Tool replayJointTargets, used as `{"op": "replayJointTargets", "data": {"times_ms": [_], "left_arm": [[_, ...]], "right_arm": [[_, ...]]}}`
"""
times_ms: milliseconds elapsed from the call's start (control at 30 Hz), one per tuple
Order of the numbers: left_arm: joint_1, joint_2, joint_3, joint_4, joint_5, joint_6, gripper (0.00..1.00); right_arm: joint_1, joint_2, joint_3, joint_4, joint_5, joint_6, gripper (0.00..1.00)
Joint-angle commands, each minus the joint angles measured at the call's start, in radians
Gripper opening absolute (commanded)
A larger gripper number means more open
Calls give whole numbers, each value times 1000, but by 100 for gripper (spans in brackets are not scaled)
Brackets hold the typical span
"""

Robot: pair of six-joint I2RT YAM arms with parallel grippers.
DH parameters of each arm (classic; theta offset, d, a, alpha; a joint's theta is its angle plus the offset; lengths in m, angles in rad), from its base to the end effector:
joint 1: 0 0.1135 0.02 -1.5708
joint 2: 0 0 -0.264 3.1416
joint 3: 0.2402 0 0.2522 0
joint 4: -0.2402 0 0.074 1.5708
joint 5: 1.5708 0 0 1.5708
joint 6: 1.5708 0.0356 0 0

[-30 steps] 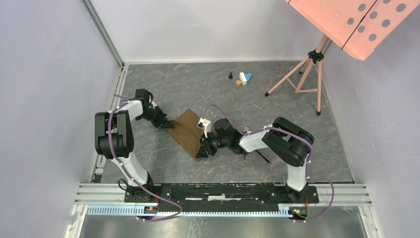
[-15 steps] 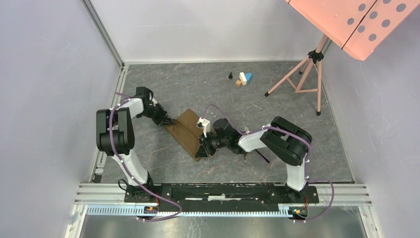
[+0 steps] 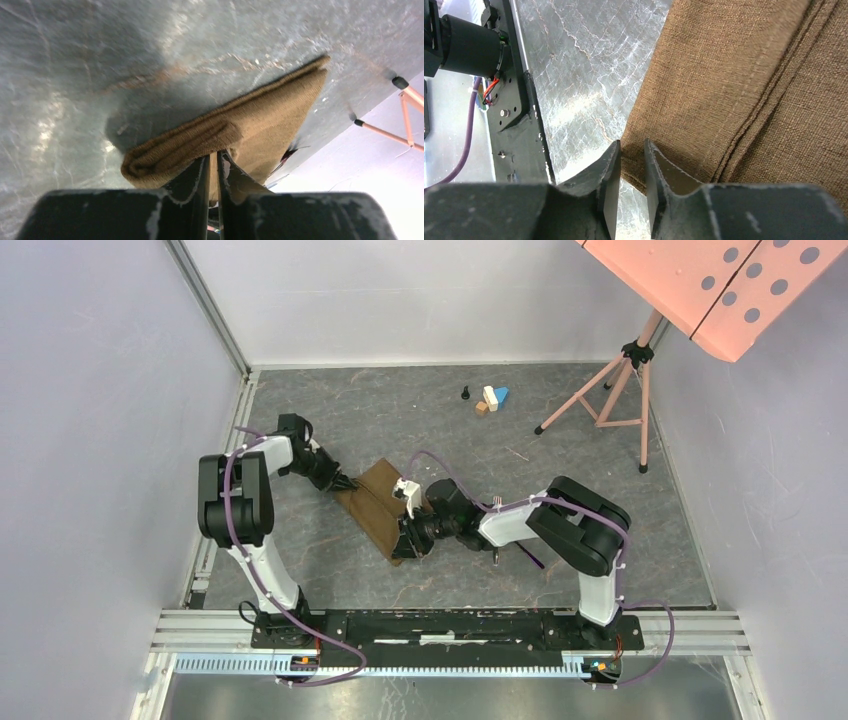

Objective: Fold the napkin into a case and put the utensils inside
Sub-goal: Smooth out the 2/3-rectangle-folded napkin at the center of the board.

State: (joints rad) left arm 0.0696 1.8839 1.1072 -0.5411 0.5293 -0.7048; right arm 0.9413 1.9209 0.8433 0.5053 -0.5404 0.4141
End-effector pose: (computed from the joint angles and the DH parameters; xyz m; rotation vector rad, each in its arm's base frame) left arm 0.3447 0.0060 0.1344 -1.0175 2.7638 -0.8747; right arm 0.2014 0.3076 0.1175 -0.9547 2.1758 1.3102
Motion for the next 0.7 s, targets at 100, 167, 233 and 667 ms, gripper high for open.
{"op": "replayJointTargets", "data": {"times_ms": [100, 167, 233, 667], "left_arm": [[-37, -195, 33, -119, -7, 133, 30], [-47, -238, 5, -140, -26, 152, 33], [-50, -264, -35, -137, -32, 150, 34], [-97, -357, -194, -79, -76, 111, 41]], "right_arm": [[-47, -84, 66, -114, -26, -20, 39], [-59, -92, 73, -134, -27, -32, 40], [-66, -91, 72, -130, -33, -29, 40], [-50, -65, -70, -22, 15, 20, 28]]}}
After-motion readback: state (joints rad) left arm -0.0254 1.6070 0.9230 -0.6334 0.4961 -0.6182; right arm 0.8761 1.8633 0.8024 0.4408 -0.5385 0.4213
